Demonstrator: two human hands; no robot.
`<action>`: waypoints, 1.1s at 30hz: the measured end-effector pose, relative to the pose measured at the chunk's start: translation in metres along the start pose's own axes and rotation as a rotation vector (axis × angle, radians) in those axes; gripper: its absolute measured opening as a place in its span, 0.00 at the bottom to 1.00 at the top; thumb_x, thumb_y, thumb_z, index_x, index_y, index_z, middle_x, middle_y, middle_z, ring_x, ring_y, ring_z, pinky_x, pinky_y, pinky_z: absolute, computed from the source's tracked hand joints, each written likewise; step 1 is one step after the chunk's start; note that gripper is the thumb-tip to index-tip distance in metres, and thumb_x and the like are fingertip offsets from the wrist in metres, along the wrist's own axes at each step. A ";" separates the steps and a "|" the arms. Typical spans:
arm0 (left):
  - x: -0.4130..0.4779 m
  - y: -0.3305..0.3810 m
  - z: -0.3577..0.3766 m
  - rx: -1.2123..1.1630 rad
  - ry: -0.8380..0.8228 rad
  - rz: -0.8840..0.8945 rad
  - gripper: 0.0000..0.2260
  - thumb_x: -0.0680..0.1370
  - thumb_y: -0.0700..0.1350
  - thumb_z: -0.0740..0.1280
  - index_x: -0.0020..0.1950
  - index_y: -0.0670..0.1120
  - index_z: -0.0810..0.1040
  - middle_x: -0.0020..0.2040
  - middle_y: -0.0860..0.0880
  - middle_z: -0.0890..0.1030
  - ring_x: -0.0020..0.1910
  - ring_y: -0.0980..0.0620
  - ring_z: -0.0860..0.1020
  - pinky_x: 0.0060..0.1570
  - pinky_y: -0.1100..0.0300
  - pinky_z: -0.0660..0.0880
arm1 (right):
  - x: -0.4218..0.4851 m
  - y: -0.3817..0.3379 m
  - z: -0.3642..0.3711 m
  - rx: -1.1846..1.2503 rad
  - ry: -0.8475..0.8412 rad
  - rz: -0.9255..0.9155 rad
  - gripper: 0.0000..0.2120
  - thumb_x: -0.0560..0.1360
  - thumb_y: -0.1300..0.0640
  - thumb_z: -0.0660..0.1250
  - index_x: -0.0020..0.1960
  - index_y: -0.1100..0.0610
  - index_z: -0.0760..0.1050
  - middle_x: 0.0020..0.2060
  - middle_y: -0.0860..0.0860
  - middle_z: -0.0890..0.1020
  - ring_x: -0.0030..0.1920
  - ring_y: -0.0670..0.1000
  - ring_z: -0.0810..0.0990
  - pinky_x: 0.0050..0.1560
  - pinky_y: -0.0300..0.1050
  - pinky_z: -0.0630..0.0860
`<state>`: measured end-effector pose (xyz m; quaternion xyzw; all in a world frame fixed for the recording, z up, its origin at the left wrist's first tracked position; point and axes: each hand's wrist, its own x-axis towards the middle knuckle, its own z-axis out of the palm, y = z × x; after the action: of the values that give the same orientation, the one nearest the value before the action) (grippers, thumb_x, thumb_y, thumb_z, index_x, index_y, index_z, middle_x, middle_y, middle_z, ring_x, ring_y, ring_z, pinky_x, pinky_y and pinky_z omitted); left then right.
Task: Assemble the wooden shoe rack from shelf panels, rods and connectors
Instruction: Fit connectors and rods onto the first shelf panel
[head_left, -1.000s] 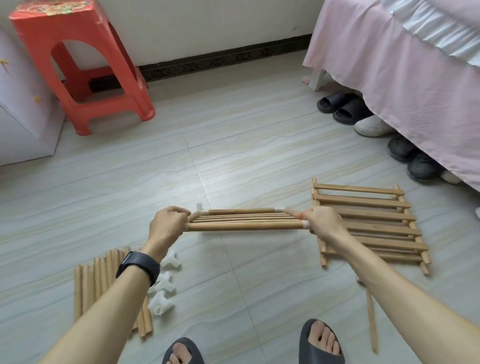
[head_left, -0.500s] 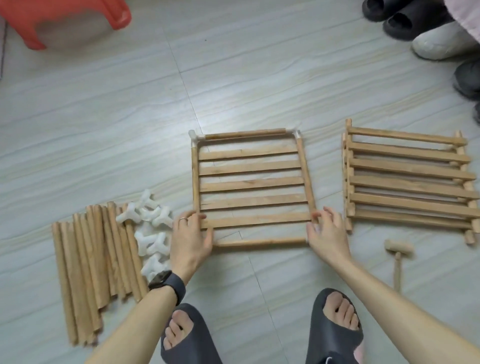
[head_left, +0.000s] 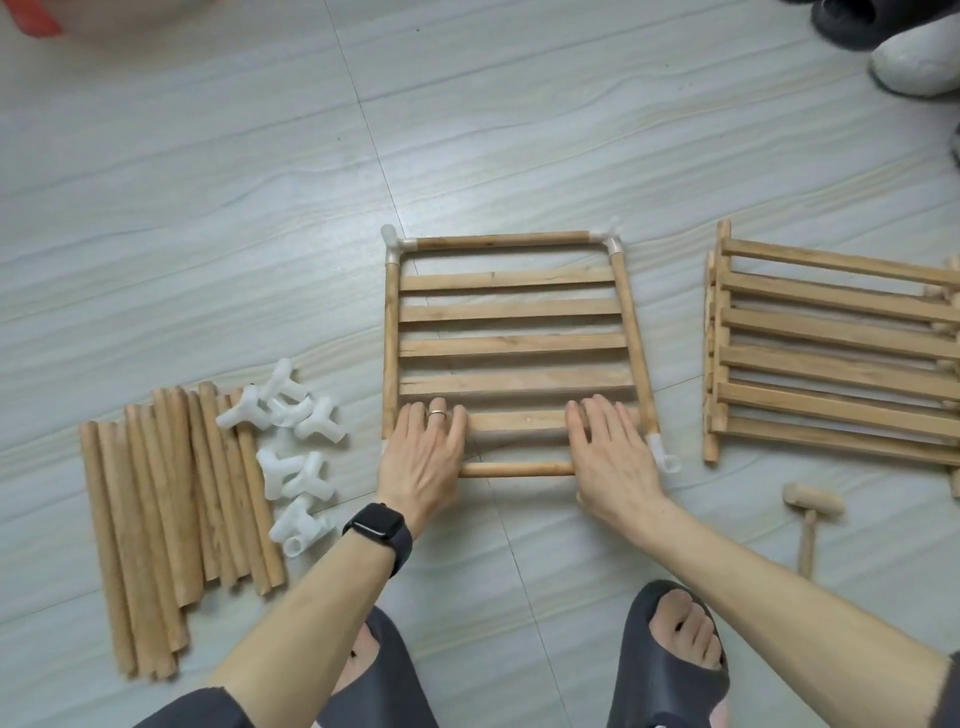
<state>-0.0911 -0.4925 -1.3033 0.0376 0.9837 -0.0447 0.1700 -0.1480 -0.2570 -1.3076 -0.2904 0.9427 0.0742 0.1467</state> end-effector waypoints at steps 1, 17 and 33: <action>0.000 0.000 -0.001 -0.002 0.008 -0.008 0.17 0.73 0.34 0.53 0.60 0.42 0.70 0.54 0.41 0.74 0.45 0.42 0.71 0.53 0.48 0.71 | 0.002 0.000 0.000 0.018 0.010 -0.014 0.35 0.65 0.66 0.66 0.72 0.69 0.69 0.64 0.66 0.76 0.66 0.68 0.74 0.74 0.63 0.66; -0.001 -0.003 -0.012 0.043 -0.133 0.022 0.25 0.71 0.46 0.59 0.69 0.43 0.64 0.53 0.44 0.76 0.46 0.42 0.74 0.49 0.49 0.72 | 0.013 0.022 -0.016 0.070 0.018 -0.120 0.24 0.56 0.60 0.70 0.52 0.62 0.75 0.43 0.57 0.77 0.39 0.59 0.74 0.39 0.52 0.73; -0.037 -0.018 0.023 -0.140 -0.129 0.026 0.41 0.77 0.65 0.65 0.80 0.45 0.54 0.73 0.46 0.66 0.73 0.45 0.65 0.73 0.50 0.61 | -0.013 0.002 -0.005 0.119 -0.290 -0.022 0.37 0.68 0.61 0.68 0.74 0.55 0.59 0.69 0.54 0.65 0.69 0.57 0.63 0.69 0.49 0.68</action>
<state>-0.0498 -0.5149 -1.3110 0.0354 0.9708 0.0238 0.2359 -0.1402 -0.2496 -1.2987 -0.2778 0.9111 0.0576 0.2990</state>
